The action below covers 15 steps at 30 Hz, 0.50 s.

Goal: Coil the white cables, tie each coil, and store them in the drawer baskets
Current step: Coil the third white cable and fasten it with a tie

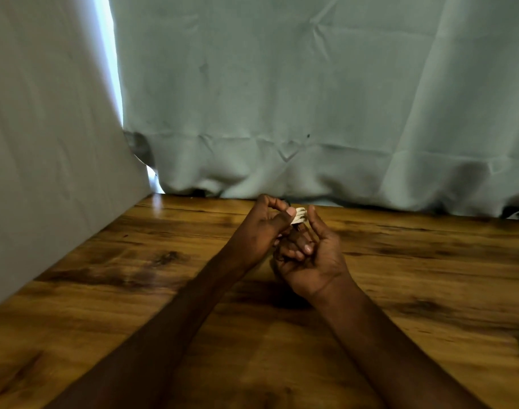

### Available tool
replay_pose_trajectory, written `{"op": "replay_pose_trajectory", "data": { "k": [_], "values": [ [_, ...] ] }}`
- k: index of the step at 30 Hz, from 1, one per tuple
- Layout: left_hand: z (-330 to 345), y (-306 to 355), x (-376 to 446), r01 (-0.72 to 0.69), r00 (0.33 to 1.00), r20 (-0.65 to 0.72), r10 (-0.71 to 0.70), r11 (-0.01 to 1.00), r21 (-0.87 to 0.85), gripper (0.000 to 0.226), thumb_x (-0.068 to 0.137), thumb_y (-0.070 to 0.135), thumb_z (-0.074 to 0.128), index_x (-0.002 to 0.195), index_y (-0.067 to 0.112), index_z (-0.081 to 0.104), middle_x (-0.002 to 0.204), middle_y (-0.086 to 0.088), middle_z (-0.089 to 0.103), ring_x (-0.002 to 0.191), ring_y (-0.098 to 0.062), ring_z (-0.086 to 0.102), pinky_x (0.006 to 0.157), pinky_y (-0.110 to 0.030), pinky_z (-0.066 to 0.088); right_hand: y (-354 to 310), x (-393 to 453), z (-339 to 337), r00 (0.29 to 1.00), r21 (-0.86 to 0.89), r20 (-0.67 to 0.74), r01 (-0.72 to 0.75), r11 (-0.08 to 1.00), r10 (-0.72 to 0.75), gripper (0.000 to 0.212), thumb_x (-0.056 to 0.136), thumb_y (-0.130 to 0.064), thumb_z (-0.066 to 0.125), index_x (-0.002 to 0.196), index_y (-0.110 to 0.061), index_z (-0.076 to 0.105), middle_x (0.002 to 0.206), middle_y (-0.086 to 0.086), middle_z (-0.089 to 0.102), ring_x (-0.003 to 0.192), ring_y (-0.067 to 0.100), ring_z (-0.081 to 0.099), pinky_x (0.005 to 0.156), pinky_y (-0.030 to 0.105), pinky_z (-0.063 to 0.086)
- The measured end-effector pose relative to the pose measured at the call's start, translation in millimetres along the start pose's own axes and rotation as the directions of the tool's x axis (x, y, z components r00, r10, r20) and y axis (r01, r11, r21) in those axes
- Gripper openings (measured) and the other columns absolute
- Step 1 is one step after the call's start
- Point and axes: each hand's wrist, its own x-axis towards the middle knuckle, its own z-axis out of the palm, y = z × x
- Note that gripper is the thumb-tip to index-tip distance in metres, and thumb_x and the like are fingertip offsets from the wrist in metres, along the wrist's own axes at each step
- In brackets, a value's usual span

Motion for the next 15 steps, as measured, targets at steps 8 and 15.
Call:
{"op": "replay_pose_trajectory", "data": {
  "k": [8, 15],
  "values": [
    [18.6, -16.3, -2.9, 0.129, 0.992, 0.025, -0.126, 0.972, -0.199, 0.018, 0.103, 0.025, 0.055, 0.109, 0.009, 0.06, 0.07, -0.009, 0.061, 0.049, -0.019, 0.057, 0.046, -0.024, 0.046, -0.8, -10.1, 9.6, 0.977, -0.149, -0.2, 0.048, 0.988, -0.077, 0.046, 0.097, -0.026, 0.065, 0.053, -0.016, 0.063, 0.032, -0.004, 0.034, 0.023, 0.006, 0.026, 0.03, 0.014, 0.021],
    [8.7, -4.8, -0.6, -0.036, 0.952, -0.305, -0.008, 0.989, -0.141, 0.026, 0.103, 0.02, 0.059, 0.093, 0.005, 0.077, 0.072, -0.006, 0.072, 0.062, -0.014, 0.065, 0.055, -0.023, 0.051, 12.3, -19.1, 23.4, 0.976, -0.36, -0.17, 0.069, 0.93, -0.138, 0.02, 0.094, -0.024, 0.071, 0.111, -0.014, 0.073, 0.048, -0.002, 0.059, 0.032, 0.007, 0.051, 0.032, 0.015, 0.036]
  ]
}}
